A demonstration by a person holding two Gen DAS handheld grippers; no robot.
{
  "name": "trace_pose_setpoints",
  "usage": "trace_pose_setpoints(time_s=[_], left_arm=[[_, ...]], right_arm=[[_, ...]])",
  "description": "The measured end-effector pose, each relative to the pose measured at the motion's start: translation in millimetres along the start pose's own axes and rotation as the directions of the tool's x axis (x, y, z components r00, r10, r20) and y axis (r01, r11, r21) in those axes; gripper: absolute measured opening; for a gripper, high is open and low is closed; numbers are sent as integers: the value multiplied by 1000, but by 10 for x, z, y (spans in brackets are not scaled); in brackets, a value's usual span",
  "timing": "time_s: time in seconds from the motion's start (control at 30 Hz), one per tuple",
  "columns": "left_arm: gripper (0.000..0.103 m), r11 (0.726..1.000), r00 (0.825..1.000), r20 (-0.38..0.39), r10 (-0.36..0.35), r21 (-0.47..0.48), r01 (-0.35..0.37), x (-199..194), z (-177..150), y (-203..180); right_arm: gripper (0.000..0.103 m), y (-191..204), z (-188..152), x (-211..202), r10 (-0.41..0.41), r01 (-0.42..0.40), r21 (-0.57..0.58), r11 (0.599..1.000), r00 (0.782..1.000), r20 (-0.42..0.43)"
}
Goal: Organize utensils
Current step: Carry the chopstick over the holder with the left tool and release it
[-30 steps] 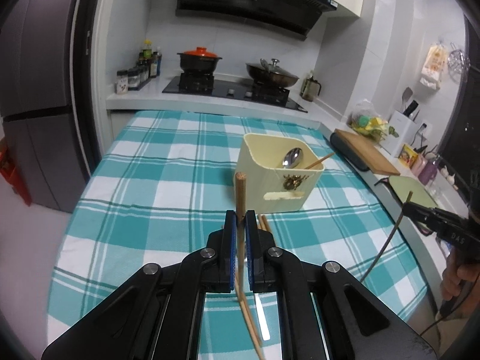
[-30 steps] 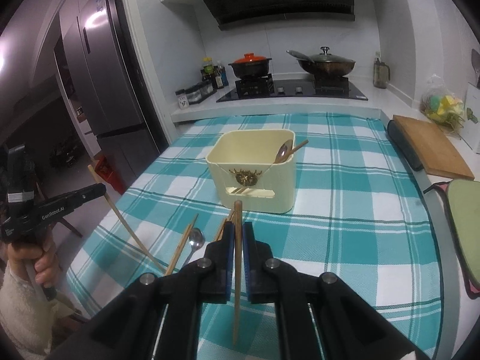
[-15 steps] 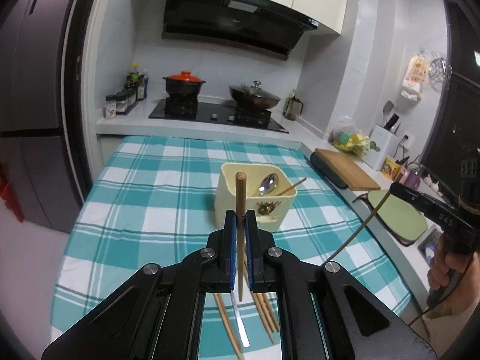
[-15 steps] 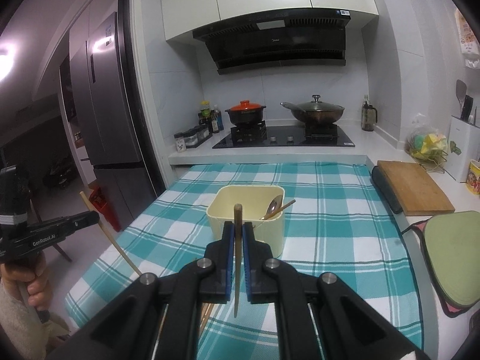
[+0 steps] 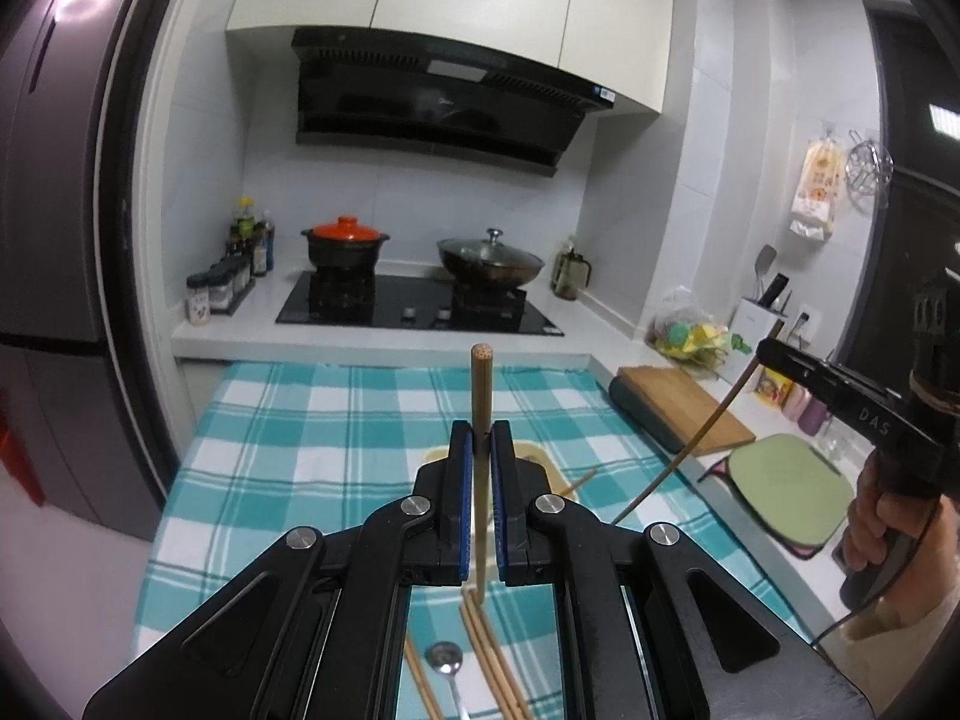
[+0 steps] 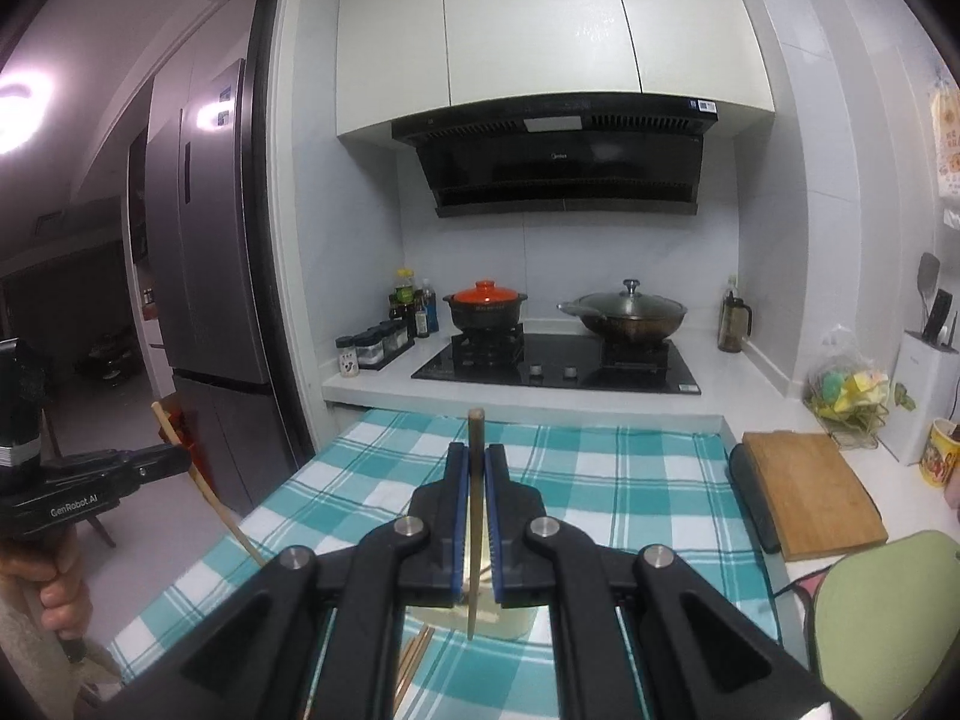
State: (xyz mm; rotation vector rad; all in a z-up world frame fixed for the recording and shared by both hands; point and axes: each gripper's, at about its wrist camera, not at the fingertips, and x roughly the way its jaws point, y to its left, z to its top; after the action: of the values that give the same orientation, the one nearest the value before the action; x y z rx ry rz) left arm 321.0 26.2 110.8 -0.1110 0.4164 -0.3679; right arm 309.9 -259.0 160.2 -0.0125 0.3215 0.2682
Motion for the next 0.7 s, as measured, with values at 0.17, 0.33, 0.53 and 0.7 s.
trace_pose_setpoints(time_s=[0.17,0.33,0.53,0.7], left_arm=[[4,998,999,42,22,55,-24,353,276,-142],[4,997,999,-7,39,62,-39,872,349,-195],[4,997,995,-80,56,49,-52,1446,207,-172],[4,998,983,-174,62,28,-58,1862,-31,-96]], right_arm=[[6,-38,281,290,-5,5,-4,1000,999,32],[6,-67,307,706,18,-18,11,1000,1000,3],[6,-133,69,1251,54,-51,41,998,996,-72],[6,-207,-218,1655,86,-75,66,995,982,-171]])
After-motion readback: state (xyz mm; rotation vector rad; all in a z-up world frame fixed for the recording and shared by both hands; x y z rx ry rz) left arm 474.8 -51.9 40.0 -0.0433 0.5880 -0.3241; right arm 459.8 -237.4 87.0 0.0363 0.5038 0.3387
